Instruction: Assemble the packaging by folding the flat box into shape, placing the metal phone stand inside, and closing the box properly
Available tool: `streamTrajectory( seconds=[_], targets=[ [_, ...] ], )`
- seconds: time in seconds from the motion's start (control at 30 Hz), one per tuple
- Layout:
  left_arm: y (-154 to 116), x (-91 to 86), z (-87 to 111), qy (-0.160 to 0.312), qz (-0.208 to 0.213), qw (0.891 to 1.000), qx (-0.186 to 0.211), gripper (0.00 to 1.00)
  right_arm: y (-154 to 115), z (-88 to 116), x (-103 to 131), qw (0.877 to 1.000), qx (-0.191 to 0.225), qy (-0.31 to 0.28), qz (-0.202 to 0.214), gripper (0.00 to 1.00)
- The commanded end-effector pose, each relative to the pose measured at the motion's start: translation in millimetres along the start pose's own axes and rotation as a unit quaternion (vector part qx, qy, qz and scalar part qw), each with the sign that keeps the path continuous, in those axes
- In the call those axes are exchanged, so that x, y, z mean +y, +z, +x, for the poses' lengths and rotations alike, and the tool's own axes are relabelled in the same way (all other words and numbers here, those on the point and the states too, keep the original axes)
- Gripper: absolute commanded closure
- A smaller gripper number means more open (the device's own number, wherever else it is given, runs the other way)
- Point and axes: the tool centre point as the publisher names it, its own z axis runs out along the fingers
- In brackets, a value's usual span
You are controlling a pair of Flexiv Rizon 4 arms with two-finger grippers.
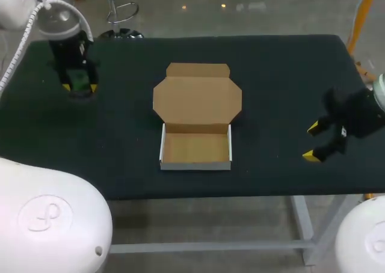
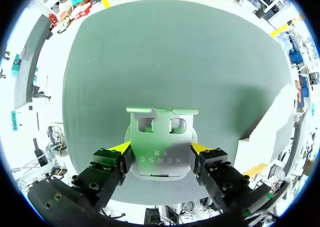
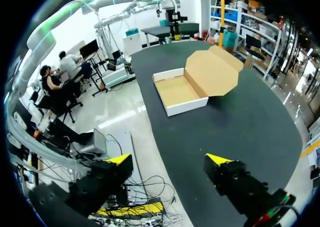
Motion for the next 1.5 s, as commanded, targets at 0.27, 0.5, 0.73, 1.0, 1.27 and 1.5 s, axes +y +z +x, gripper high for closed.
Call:
streamTrajectory(
  seconds=[0.27, 0.5, 0.73, 1.0, 1.27, 1.5],
  targets=[
    [-24, 32.0, 25.3, 0.014, 0.044, 0.999, -0.007, 1.00, 0, -4, 3, 1.000, 0.009, 0.000, 0.001, 0.00],
    [-32, 50.7, 45.6, 0.028, 0.047, 0.998, -0.008, 1.00, 0, -4, 3, 1.000, 0.009, 0.000, 0.001, 0.00],
    [-35, 70.2, 65.4, 0.033, 0.044, 0.998, -0.013, 1.00, 0, -4, 3, 1.000, 0.009, 0.000, 0.001, 0.00],
    [-39, 91.5, 97.7, 0.044, 0.049, 0.998, -0.016, 1.00, 0, -4, 3, 1.000, 0.009, 0.000, 0.001, 0.00],
    [-42, 105.3, 131.3, 0.059, 0.052, 0.997, -0.010, 1.00, 0, -4, 3, 1.000, 0.009, 0.000, 0.001, 0.00],
    [-35, 120.1, 165.1, 0.089, 0.051, 0.995, -0.009, 1.00, 0, -4, 3, 1.000, 0.009, 0.000, 0.001, 0.00]
  ],
)
